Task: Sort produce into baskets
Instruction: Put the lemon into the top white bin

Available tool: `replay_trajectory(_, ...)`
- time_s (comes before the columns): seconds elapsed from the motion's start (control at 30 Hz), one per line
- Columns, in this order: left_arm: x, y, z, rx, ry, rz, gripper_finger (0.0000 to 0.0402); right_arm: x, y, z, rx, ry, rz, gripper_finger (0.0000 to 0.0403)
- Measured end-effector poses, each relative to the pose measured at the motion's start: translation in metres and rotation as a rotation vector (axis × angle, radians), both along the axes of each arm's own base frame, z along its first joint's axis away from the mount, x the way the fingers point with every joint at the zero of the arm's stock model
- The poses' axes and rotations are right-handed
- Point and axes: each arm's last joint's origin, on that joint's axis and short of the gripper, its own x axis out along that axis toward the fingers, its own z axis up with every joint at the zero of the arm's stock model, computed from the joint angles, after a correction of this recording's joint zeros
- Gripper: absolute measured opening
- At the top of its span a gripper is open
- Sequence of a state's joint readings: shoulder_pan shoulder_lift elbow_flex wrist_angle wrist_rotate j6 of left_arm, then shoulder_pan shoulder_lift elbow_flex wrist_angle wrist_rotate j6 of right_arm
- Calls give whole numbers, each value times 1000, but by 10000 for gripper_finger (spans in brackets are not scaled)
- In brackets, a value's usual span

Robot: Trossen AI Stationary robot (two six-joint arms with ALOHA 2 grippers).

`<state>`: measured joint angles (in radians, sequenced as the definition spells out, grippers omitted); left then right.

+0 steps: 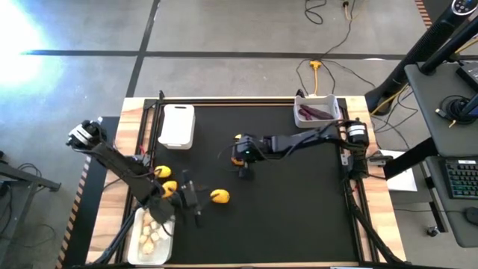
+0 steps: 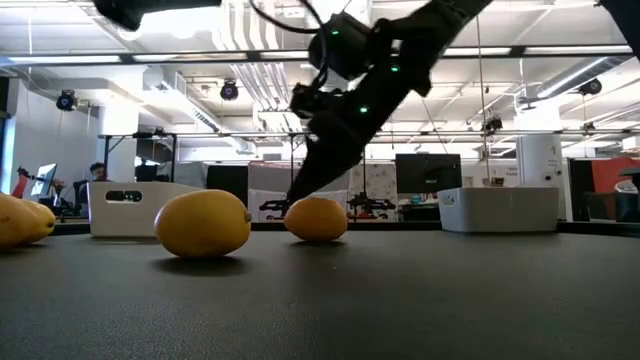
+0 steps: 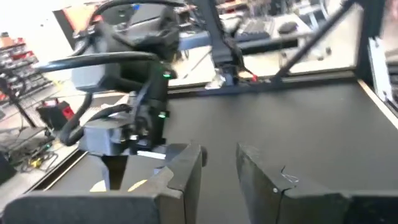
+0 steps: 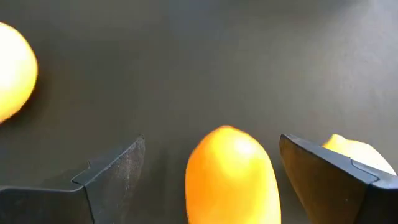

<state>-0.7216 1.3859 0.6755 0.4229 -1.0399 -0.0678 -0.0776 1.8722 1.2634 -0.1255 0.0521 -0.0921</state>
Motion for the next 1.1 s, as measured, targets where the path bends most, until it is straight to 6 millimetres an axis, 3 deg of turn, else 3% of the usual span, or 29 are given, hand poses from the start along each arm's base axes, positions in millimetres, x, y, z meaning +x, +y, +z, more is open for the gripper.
replay_trajectory(0.17,-3,15,-10,-47,-51,10,84,-1,2,16,12,96,0,364)
replay_trajectory(0.33,8,25,-19,-157,-64,16,102,-28,33,30,61,174,11,364)
replay_trajectory(0.6,21,34,-19,-274,30,-95,221,-77,113,24,-33,47,33,364)
replay_trajectory(0.73,21,29,-22,-282,147,-207,278,-95,134,18,-60,-35,-1,364)
replay_trajectory(0.9,21,35,-34,-254,286,-208,316,-104,137,7,-51,-90,-62,364)
replay_trajectory(1.1,17,50,-53,-234,426,-222,325,-100,115,0,-11,-113,-170,364)
